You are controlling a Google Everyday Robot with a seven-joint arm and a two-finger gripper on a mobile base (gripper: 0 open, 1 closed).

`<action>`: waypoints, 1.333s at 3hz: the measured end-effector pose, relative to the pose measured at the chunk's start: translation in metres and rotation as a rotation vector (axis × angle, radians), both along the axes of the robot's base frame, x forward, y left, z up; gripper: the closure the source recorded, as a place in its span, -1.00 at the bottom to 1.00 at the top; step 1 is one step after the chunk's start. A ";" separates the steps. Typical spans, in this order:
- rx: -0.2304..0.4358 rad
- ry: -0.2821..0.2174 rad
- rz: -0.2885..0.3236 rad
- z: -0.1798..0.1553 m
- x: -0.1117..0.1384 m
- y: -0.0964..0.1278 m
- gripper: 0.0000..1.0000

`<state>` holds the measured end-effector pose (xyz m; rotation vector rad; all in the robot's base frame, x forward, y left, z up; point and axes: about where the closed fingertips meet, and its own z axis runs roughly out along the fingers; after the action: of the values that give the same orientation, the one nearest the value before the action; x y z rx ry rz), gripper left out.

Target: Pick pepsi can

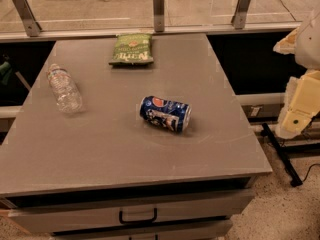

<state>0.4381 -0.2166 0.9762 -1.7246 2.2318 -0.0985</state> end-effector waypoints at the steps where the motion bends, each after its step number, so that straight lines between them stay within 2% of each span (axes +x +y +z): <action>1: 0.000 0.000 0.000 0.000 0.000 0.000 -1.00; 2: 0.062 0.000 0.027 -0.005 0.011 0.028 -1.00; 4: 0.244 0.050 0.138 -0.041 0.035 0.162 -1.00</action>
Offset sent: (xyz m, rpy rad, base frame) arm 0.0274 0.0743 -0.0185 0.1663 0.0206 0.0736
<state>0.4729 -0.0542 0.9355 -1.7552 2.0521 0.2404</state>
